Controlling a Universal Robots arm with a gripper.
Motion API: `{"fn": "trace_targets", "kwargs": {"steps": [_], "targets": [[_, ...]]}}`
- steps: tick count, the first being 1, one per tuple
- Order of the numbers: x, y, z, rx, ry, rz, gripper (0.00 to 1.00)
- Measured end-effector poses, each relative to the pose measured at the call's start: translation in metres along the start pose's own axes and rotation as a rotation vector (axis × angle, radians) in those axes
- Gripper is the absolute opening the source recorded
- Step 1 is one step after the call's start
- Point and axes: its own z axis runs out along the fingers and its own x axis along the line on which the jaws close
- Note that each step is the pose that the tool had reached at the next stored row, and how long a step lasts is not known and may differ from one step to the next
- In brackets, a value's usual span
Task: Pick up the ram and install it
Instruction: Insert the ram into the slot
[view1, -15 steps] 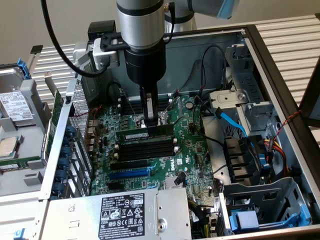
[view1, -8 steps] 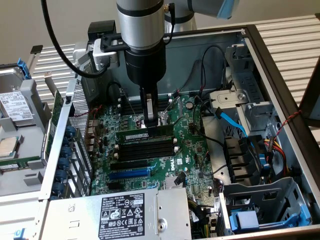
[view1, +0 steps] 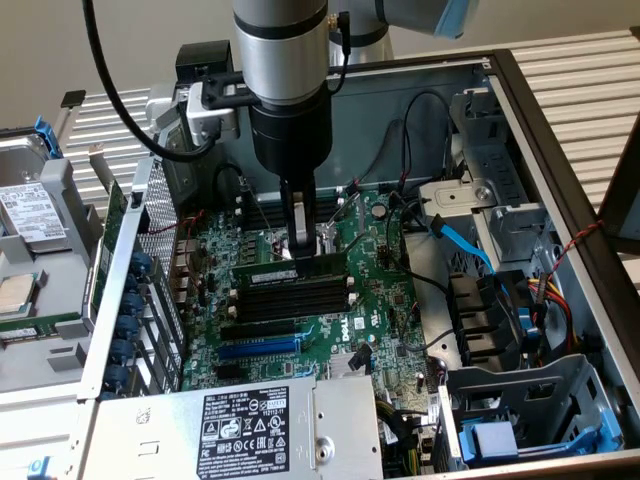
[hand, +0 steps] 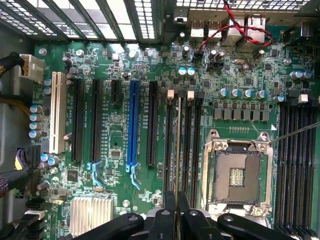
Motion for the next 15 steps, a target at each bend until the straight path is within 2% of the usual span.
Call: {"fn": "trace_targets", "kwargs": {"steps": [8,10,12,15], "targets": [[0.0,-0.0001,0.0032,-0.0002,0.0013,0.0,0.13],[0.0,-0.0004,0.0033,-0.0011,-0.0014,0.0,0.13],[0.0002,-0.001,0.0033,-0.0062,-0.002,0.0,0.13],[0.0005,-0.0018,0.0033,-0.018,-0.0022,0.0,0.13]]}}
